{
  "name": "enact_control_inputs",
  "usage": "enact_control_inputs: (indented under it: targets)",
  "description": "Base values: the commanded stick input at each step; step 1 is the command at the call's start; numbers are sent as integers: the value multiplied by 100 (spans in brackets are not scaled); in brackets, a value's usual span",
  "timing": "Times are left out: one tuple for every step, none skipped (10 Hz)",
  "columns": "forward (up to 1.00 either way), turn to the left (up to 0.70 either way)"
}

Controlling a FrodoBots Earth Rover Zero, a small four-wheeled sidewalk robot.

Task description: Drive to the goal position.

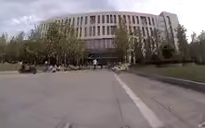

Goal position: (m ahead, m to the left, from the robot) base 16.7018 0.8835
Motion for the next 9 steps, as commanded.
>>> enact_control_inputs:
  targets:
    - [100, 0]
    - [100, 0]
    - [100, 0]
    - [100, 0]
    - [100, 0]
    - [100, 0]
    - [100, 0]
    - [100, 0]
    - [100, 0]
